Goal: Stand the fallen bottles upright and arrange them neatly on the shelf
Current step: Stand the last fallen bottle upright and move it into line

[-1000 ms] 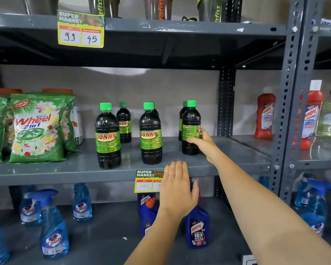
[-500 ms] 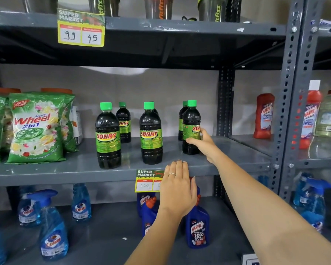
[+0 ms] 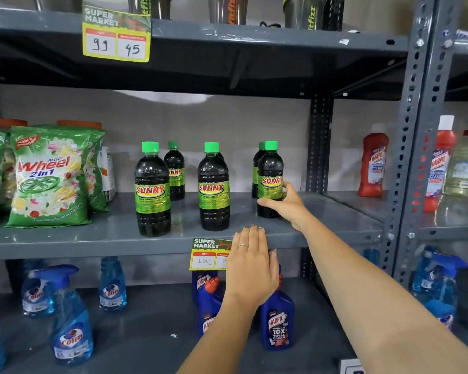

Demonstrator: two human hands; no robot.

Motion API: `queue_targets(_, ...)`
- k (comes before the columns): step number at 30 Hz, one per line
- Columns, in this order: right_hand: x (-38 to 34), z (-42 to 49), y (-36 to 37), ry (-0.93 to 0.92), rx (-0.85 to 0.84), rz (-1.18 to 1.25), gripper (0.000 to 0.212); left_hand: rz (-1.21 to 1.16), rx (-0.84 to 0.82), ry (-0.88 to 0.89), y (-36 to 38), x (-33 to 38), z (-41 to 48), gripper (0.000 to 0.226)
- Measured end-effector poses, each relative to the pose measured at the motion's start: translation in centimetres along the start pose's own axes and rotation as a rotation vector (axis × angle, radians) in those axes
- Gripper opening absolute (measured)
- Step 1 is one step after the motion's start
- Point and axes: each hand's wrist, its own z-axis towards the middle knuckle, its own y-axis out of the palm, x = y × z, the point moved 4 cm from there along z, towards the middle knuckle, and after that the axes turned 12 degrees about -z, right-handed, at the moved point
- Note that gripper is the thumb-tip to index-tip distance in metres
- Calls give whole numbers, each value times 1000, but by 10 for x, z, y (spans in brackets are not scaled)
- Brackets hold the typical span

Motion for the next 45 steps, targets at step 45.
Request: queue_targets(45,-16,-51,-22,-98,-63,60,119,-205,411,48,-72,-10,36,56)
